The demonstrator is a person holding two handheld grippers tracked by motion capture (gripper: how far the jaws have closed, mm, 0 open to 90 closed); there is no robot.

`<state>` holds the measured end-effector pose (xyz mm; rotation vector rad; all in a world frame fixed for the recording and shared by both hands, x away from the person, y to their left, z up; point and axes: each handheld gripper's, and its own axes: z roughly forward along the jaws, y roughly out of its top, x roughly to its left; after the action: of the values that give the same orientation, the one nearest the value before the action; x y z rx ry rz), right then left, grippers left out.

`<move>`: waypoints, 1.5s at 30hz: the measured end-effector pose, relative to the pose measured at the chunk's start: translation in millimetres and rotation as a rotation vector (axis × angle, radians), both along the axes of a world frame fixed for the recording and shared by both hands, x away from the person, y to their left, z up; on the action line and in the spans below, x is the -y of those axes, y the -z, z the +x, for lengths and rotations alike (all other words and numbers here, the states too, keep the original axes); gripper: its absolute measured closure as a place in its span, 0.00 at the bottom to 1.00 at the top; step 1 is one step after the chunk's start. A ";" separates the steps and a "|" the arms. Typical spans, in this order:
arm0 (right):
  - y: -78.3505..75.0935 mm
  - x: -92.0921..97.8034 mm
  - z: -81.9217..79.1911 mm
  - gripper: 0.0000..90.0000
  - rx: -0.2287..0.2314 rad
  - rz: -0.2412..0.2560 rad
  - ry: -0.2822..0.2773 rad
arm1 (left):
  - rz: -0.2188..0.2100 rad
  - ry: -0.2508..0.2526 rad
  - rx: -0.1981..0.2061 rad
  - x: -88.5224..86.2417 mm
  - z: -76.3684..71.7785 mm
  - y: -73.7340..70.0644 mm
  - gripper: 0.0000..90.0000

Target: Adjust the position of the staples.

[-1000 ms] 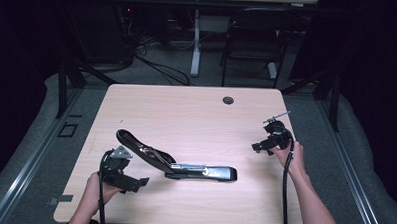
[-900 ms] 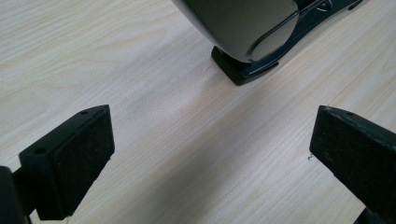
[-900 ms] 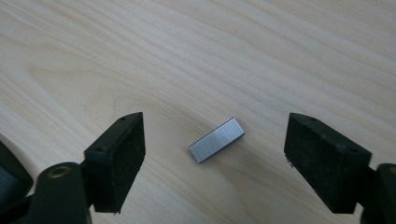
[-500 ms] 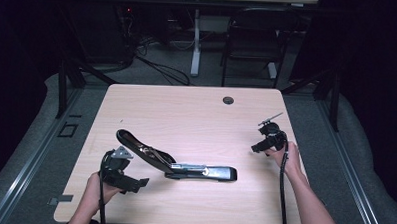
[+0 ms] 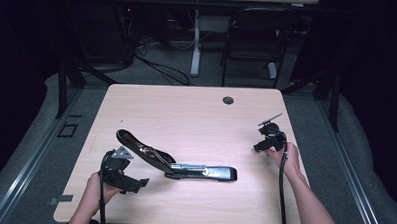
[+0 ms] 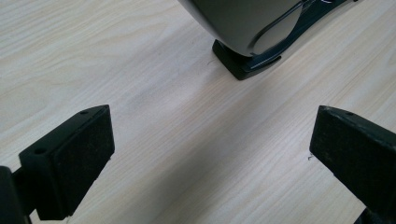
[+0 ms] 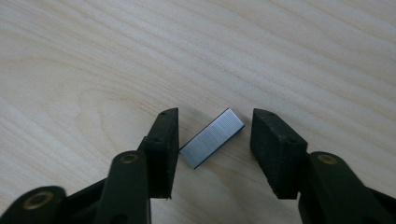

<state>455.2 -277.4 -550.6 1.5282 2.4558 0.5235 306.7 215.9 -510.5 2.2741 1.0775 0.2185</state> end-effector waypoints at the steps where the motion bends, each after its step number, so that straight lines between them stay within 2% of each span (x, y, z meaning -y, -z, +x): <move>1: -0.2 0.3 0.1 0.64 -0.002 -0.001 0.001 | 0.000 0.001 0.000 0.0 0.0 0.1 0.00; 8: -2.2 2.1 -0.6 0.86 0.000 -0.001 0.014 | 0.004 0.000 -0.001 0.3 0.0 0.3 0.00; 13: -3.5 1.8 -1.1 0.87 0.006 -0.009 0.009 | 0.005 0.001 -0.002 0.4 0.0 0.5 0.00; 17: -10.3 3.0 -2.9 0.87 0.020 -0.006 0.004 | 0.002 0.002 -0.005 0.5 0.0 0.7 0.00; 19: -18.0 3.0 -6.3 0.87 0.046 0.020 0.007 | 0.002 0.004 -0.006 0.7 -0.2 0.9 0.00; 22: -23.8 2.9 -8.8 0.87 0.055 0.018 -0.011 | 0.006 0.007 -0.007 1.0 -0.4 1.1 0.00; 24: -27.3 0.4 -12.5 0.87 0.077 0.031 -0.009 | 0.011 0.008 -0.007 1.4 -0.8 1.2 0.00; 29: -37.4 -1.7 -21.7 0.87 0.078 0.017 -0.050 | 0.003 0.007 0.002 0.4 -1.1 0.2 0.00; 37: -50.3 -1.1 -41.7 0.87 0.090 0.027 -0.065 | 0.010 0.004 0.002 1.1 -1.3 0.4 0.00; 41: -51.3 -7.9 -54.6 0.87 0.074 0.046 -0.073 | 0.011 -0.005 0.004 -0.6 -1.2 0.8 0.00; 45: -49.0 -19.5 -67.6 0.87 0.057 0.042 -0.097 | 0.009 -0.004 0.010 -0.2 -0.7 0.2 0.00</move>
<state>387.6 -257.9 -501.6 1.3936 2.5001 0.6307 306.0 216.2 -510.7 2.2767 1.0787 0.2364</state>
